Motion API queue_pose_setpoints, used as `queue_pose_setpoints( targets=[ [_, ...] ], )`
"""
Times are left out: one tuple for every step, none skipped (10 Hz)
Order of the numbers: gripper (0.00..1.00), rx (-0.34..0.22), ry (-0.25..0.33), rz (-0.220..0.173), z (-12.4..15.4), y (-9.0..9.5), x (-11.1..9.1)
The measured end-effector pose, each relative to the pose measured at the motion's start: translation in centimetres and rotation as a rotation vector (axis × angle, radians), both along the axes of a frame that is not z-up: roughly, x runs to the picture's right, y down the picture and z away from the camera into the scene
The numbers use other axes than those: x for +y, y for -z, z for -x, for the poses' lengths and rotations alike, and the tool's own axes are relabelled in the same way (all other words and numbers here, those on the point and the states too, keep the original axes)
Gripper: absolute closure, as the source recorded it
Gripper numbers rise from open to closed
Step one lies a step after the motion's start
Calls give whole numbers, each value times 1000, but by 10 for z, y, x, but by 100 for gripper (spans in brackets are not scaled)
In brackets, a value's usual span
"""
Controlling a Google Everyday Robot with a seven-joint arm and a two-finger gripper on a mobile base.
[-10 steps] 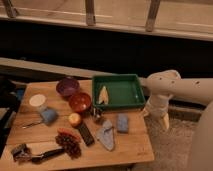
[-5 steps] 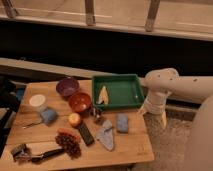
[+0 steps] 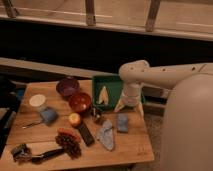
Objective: Place brush in purple bowl
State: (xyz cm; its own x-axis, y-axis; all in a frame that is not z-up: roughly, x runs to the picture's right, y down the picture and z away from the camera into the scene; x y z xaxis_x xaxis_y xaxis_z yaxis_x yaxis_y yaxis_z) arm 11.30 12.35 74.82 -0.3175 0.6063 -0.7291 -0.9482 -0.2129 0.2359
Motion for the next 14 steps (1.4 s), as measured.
queue_pose_setpoints(
  targets=[
    [20, -49, 36, -8, 25, 2, -5],
    [20, -106, 73, -19, 51, 7, -10],
    [20, -167, 112, -32, 76, 15, -13],
    [20, -236, 157, -54, 102, 28, -11],
    [20, -294, 195, -74, 121, 42, -7],
    [20, -351, 228, -91, 141, 55, 0],
    [20, -379, 245, -99, 151, 61, 3],
    [20, -387, 251, -101, 154, 64, 4],
    [20, -383, 249, -101, 151, 63, 4],
    [20, -383, 248, -101, 151, 63, 4],
    [20, -386, 250, -101, 153, 64, 5],
    [20, -392, 246, -110, 154, 63, 6],
    [20, -403, 243, -120, 156, 61, 6],
    [20, -442, 246, -129, 167, 55, 6]
  ],
)
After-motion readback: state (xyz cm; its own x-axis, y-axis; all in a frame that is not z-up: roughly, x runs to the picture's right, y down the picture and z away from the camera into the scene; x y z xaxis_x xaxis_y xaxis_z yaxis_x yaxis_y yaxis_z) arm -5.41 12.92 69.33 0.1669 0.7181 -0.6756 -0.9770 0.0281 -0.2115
